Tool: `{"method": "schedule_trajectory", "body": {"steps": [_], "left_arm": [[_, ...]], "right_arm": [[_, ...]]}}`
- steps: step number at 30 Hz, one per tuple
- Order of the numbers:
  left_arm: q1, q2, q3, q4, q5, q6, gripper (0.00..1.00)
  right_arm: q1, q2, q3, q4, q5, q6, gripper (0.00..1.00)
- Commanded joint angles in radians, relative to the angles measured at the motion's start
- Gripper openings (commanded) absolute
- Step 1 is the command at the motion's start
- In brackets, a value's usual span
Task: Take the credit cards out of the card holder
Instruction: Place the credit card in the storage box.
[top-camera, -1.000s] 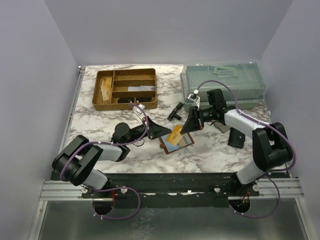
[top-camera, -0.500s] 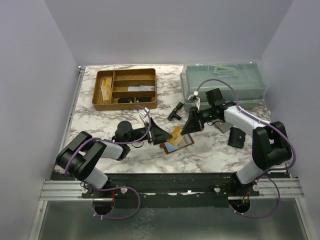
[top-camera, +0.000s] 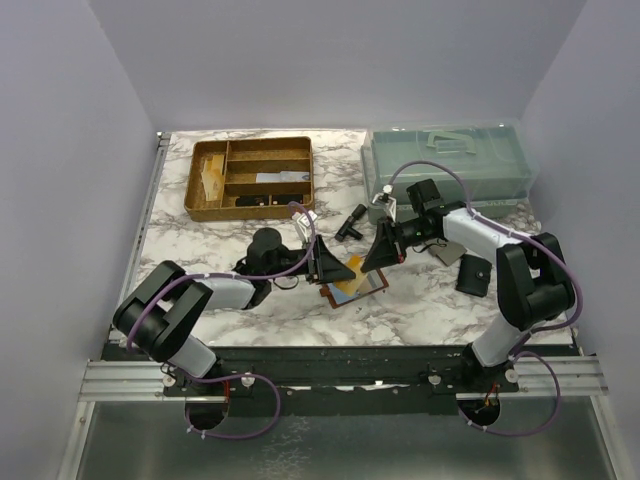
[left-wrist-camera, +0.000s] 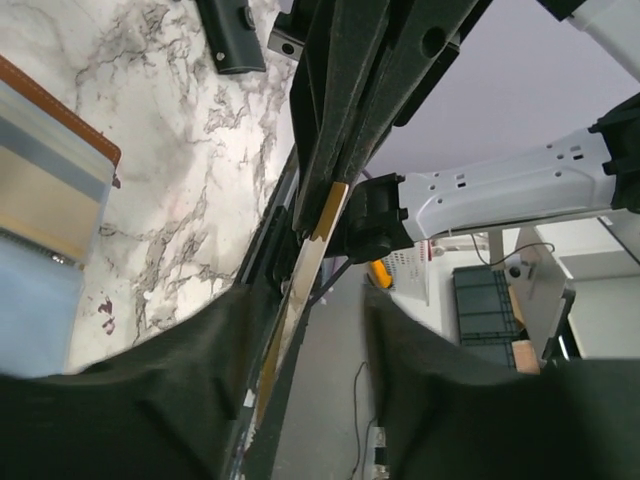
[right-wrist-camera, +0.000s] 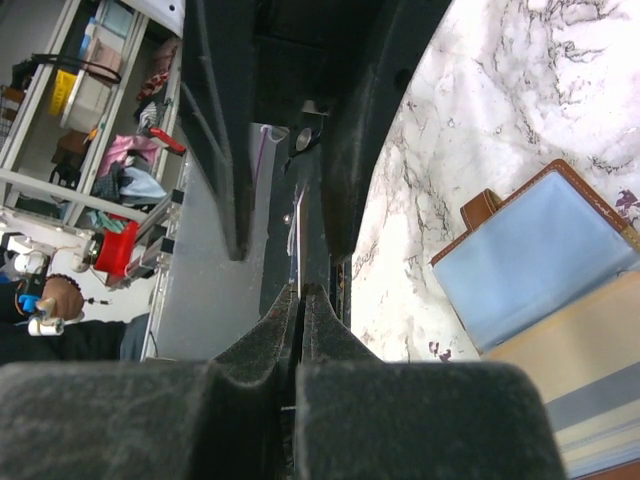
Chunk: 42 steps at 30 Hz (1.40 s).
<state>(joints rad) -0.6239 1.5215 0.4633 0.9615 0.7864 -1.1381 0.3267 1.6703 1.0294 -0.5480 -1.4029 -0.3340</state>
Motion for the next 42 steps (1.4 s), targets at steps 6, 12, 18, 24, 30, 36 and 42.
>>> {"method": "schedule_trajectory", "body": {"steps": [6,12,18,24,30,36,42], "left_arm": [[-0.003,-0.005,0.043,-0.135,0.047,0.09,0.02],[0.016,-0.089,0.014,-0.179,-0.01,0.145,0.0],[0.256,-0.236,-0.034,-0.266,-0.016,0.116,0.0],[0.544,-0.242,0.255,-0.736,-0.08,0.39,0.0],[0.787,0.06,0.712,-1.099,-0.056,0.73,0.0],[0.888,0.283,0.979,-1.172,-0.136,0.858,0.0],[0.899,0.471,1.148,-1.198,-0.145,0.947,0.0]], "right_arm": [[0.014,0.033,0.04,-0.062,0.003,-0.043,0.0],[0.008,-0.004,0.072,-0.108,0.031,-0.078,0.7],[-0.103,-0.143,0.038,-0.008,0.112,0.023,0.89],[-0.13,-0.235,0.006,0.077,0.18,0.074,0.9],[-0.132,-0.276,-0.002,0.086,0.193,0.067,0.89],[-0.131,-0.28,-0.021,0.114,0.203,0.075,0.89],[-0.13,-0.285,-0.037,0.132,0.213,0.072,0.89]]}}
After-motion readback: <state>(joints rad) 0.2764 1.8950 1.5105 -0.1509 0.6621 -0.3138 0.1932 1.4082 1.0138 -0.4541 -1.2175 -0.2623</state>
